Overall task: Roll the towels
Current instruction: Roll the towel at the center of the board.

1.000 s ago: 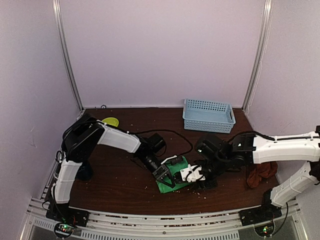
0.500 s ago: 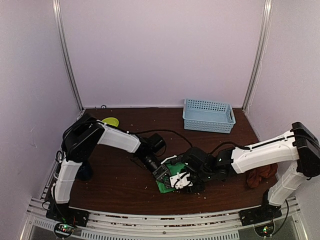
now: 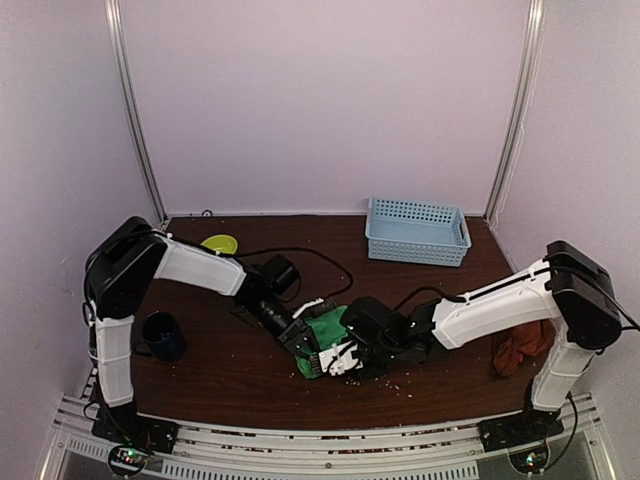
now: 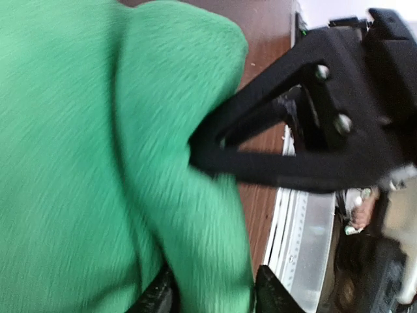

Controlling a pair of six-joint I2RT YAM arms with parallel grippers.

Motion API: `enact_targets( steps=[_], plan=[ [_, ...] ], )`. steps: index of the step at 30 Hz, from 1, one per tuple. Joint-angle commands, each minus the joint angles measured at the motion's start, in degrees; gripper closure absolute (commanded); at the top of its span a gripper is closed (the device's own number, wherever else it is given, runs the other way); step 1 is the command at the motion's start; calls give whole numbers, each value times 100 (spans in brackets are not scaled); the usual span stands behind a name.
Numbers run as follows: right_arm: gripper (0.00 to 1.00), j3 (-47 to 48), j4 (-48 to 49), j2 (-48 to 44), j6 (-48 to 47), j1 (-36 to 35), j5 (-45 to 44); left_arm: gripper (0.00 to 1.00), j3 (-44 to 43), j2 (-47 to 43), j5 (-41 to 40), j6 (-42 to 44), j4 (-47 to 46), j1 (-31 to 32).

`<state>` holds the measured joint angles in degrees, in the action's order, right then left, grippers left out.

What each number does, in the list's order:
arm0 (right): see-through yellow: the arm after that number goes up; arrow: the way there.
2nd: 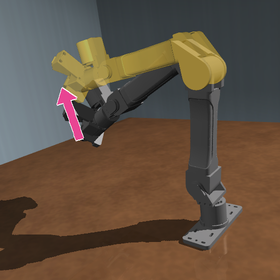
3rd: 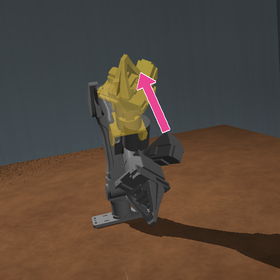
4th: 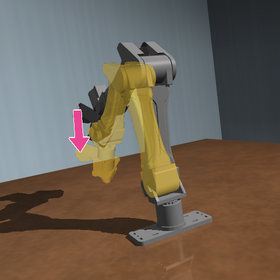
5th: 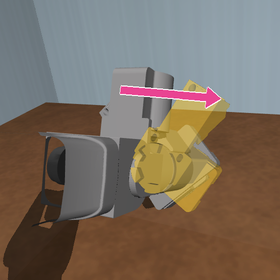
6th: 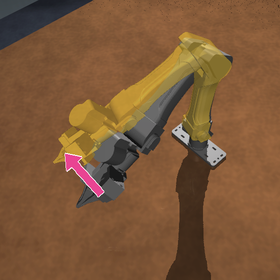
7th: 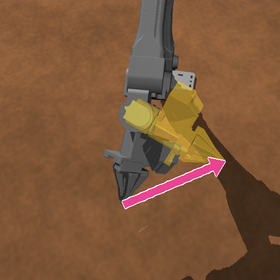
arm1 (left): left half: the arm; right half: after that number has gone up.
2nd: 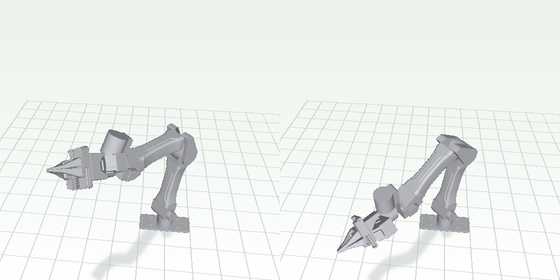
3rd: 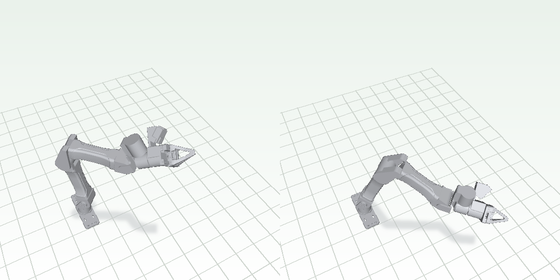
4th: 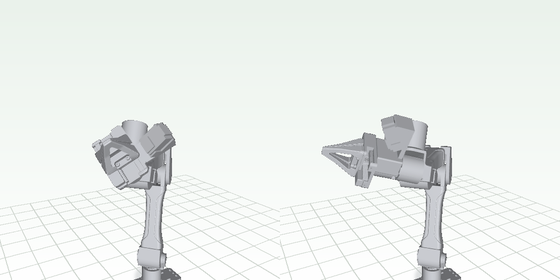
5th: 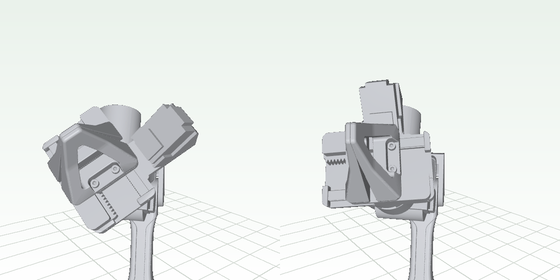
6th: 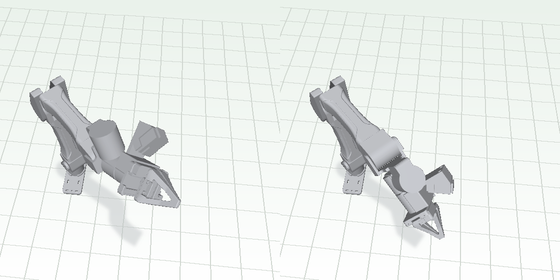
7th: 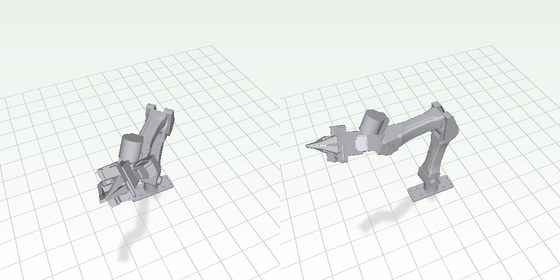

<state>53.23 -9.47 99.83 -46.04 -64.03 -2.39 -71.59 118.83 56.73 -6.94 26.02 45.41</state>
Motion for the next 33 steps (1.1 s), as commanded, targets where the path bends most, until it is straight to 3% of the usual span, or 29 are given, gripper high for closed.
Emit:
enact_targets(
  steps=[1, 7, 14, 18, 23, 26, 29, 33],
  plan=[
    [76, 144, -975, 563, 0, 112, -162, 53, 645, -1088, -821, -279, -71, -481],
    [86, 1085, -2050, 839, 326, 215, 414, 48, 798, -2205, -2139, -203, -6, -599],
    [93, 3447, -5079, 1770, 1042, 328, 1773, 45, 1609, -4473, -4213, -154, -833, -588],
    [97, 4652, -6681, 2417, 1338, 367, 2486, 43, 1858, -5635, -4537, 299, -932, -499],
    [97, 5066, -6744, 2705, 1573, 689, 3151, 39, 2094, -6518, -5005, 1055, -914, 324],
    [97, 5421, -6817, 3185, 1546, 1064, 3282, 35, 1972, -6332, -5898, 1444, -742, 1429],
    [99, 5832, -6837, 3658, 1569, 1404, 3449, 35, 1619, -5406, -6532, 1735, -562, 2382],
    [99, 6287, -6837, 4137, 1624, 1732, 3650, 37, 1382, -4255, -6955, 2049, -557, 3006]
  ],
)
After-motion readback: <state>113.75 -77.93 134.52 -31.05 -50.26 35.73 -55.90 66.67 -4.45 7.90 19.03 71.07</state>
